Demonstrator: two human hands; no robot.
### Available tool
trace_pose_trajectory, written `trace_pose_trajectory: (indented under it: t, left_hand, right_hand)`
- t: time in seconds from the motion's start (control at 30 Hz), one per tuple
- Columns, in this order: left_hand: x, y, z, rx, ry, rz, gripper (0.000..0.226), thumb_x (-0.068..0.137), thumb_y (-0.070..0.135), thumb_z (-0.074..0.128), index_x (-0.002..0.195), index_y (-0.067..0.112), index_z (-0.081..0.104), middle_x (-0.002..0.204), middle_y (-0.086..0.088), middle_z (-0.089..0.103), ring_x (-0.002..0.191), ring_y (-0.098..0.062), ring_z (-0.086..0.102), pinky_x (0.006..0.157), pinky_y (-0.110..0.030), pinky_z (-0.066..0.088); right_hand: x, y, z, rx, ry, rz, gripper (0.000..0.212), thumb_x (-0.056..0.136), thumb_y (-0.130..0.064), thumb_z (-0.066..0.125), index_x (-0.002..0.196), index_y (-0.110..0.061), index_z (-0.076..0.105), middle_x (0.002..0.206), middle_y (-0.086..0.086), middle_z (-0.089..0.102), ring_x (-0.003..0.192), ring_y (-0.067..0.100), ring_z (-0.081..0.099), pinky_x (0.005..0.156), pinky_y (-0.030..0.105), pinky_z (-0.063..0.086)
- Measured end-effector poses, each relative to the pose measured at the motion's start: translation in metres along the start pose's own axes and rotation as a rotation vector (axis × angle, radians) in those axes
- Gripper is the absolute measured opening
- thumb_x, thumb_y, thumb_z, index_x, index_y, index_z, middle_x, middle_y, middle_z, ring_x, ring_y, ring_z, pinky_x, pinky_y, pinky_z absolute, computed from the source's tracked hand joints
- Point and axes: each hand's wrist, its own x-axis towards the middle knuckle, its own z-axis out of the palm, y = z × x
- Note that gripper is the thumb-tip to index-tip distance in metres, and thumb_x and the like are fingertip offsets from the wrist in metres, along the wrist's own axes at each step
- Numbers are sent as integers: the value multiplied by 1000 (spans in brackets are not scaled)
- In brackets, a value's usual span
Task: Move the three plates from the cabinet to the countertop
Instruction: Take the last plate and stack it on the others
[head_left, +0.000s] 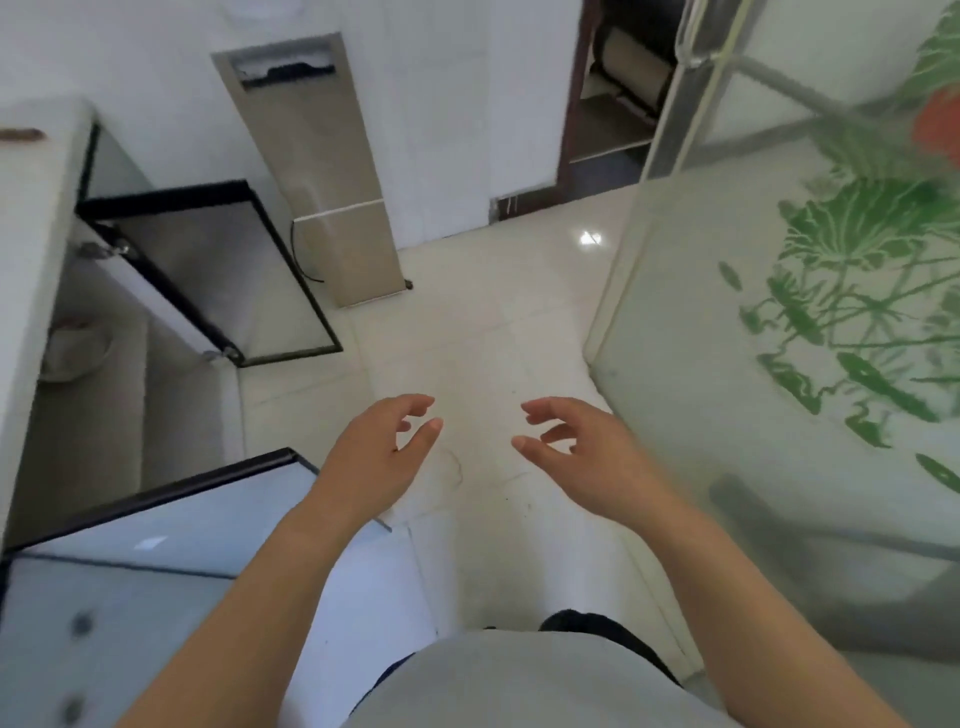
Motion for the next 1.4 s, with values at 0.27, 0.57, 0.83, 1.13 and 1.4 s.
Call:
trace_pose_trajectory:
  t: [0.27, 0.57, 0.83, 1.13, 1.4]
  left_hand:
    - [27, -60, -51, -25, 132, -207, 34, 93, 35, 48, 124, 23, 54, 120, 8, 59, 104, -9, 56, 86, -22, 39]
    - [164, -74, -83, -2, 196, -308, 38, 93, 39, 47, 128, 24, 52, 123, 9, 57, 106, -8, 55, 91, -25, 42]
    - [262, -82, -147, -11, 389, -395, 33, 92, 34, 51, 122, 20, 56, 117, 5, 61, 99, -10, 57, 85, -22, 39]
    - [264, -152, -214, -84, 589, -653, 34, 91, 36, 52, 121, 21, 57, 111, 5, 61, 102, -14, 59, 92, -28, 43]
    - [317, -234, -283, -126, 642, -701, 37, 92, 36, 50, 125, 20, 55, 122, 2, 61, 110, -13, 57, 98, -30, 42]
  right_hand:
    - [86, -36, 32, -57, -158, -89, 42, 86, -42, 59, 125, -28, 52, 118, -15, 55, 100, 4, 54, 72, 10, 38]
    - [252, -71, 19, -77, -242, -153, 40, 85, -42, 61, 121, -28, 55, 113, -15, 58, 99, 2, 56, 83, 19, 43]
    - [386, -133, 20, -196, -346, -302, 41, 86, -43, 58, 124, -29, 52, 114, -16, 55, 99, 3, 54, 83, 19, 40]
    - [473, -226, 104, -289, -593, -505, 41, 87, -43, 57, 124, -28, 52, 116, -13, 55, 100, 4, 53, 86, 19, 40]
    - [555, -327, 183, -410, -705, -627, 44, 88, -40, 56, 128, -24, 50, 123, -9, 55, 101, 3, 49, 87, 21, 38]
